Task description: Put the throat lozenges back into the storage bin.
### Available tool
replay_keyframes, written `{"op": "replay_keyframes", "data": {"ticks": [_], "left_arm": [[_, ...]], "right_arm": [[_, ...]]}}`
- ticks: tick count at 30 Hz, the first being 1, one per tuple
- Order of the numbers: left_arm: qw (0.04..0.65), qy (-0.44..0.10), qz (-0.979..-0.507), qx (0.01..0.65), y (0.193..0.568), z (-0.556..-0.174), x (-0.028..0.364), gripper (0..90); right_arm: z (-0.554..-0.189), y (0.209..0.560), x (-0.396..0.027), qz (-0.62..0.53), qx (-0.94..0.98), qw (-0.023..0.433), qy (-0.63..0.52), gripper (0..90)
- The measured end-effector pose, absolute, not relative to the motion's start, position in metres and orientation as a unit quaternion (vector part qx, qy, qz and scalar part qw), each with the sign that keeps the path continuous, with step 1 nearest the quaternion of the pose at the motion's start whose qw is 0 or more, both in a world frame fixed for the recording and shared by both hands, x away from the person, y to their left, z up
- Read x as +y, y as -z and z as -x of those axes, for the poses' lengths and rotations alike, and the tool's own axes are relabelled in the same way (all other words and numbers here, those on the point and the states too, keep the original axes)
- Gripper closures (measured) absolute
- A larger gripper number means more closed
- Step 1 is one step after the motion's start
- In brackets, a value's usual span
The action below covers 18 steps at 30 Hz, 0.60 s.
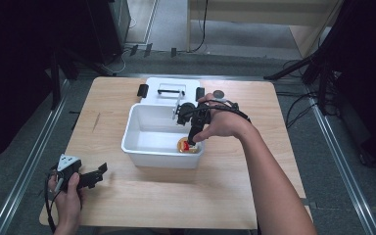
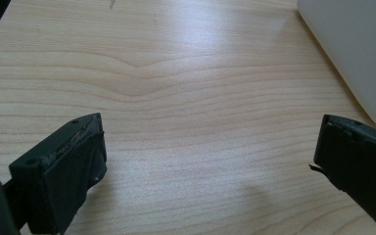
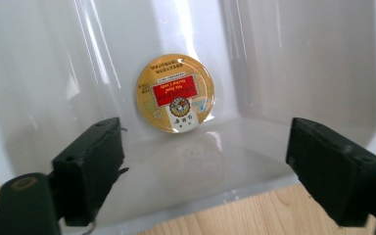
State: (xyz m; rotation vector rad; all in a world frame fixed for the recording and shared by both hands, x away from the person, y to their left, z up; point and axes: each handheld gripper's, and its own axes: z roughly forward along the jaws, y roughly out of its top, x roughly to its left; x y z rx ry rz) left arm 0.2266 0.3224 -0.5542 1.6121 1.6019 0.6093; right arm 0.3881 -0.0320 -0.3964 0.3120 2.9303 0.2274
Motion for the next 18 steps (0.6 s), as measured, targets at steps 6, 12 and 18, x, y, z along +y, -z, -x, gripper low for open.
{"op": "replay_keyframes", "data": {"ticks": [6,12,18], "left_arm": [[0.382,-0.238,-0.635,0.628,0.554,-0.226,0.322,0.0],[0.381,-0.239,-0.635,0.628,0.554,-0.226,0.322,0.0],[0.381,-0.239,-0.635,0.628,0.554,-0.226,0.322,0.0]], "right_arm": [[-0.384,0.384,-0.041,-0.113,0.984,0.103,-0.096,10.8],[-0.38,0.376,-0.052,-0.119,0.982,0.11,-0.099,3.3],[-0.375,0.369,-0.065,-0.128,0.98,0.119,-0.101,2.8]]}}
